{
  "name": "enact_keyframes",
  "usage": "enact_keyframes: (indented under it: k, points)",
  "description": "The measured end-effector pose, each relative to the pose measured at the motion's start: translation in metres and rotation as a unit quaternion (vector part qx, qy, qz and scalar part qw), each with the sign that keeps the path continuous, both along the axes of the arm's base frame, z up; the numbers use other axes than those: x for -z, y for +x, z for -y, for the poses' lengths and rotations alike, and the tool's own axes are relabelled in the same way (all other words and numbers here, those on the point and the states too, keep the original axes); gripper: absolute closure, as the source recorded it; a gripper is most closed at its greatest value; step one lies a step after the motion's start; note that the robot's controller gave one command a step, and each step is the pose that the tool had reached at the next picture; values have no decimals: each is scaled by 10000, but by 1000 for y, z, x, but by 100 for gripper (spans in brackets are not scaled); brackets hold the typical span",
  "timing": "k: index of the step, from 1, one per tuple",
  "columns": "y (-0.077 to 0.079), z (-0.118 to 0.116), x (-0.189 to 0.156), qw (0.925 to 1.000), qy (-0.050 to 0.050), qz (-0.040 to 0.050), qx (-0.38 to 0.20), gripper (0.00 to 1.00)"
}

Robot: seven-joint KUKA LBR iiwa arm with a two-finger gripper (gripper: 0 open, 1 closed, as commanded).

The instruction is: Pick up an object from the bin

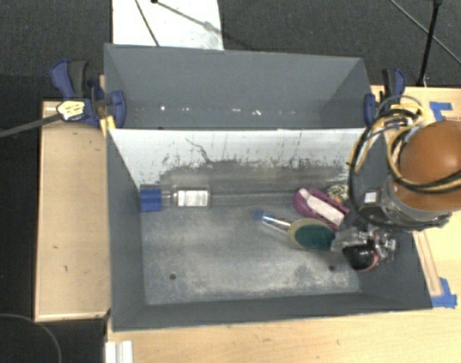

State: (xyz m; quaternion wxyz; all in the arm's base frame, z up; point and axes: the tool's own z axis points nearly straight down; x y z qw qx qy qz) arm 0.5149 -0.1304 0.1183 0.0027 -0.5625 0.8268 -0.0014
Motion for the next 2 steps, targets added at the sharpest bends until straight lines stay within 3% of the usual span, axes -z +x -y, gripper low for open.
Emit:
enact_keyframes:
  k: [1,2]
  points:
    - [2,0,-56,10000,-6,1,15,100]
    - [3,0,-79,10000,0,-9,44,100]
